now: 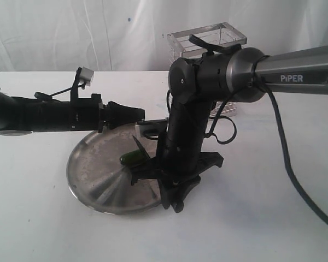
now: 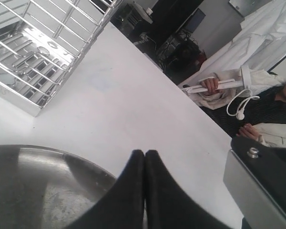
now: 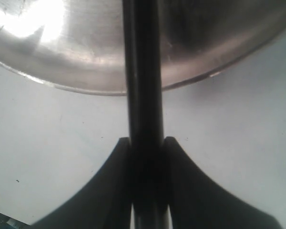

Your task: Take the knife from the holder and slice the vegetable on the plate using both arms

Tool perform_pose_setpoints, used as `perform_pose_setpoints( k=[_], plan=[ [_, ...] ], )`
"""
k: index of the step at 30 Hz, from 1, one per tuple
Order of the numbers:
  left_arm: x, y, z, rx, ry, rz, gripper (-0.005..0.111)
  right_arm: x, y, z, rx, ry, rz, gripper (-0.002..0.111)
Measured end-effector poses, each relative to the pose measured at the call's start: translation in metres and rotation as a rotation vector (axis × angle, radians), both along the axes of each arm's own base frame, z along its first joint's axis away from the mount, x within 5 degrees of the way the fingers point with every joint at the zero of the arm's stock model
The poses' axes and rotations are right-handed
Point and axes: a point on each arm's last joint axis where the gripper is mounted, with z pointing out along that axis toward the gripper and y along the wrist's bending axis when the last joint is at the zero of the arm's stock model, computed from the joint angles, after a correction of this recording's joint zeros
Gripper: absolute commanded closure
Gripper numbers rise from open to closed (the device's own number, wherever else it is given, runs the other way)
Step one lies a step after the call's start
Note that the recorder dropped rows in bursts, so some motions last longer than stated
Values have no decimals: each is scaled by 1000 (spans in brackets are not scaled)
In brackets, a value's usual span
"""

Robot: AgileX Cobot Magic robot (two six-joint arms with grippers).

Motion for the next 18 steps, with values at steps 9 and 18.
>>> perform_pose_setpoints(
  k=[9, 18],
  plan=[
    [1, 0, -1, 10, -2, 7, 107, 1, -1, 0, -7, -6, 0, 108],
    [3, 1, -3, 37, 4, 30, 107, 1, -1, 0, -8, -12, -7, 108]
  ],
)
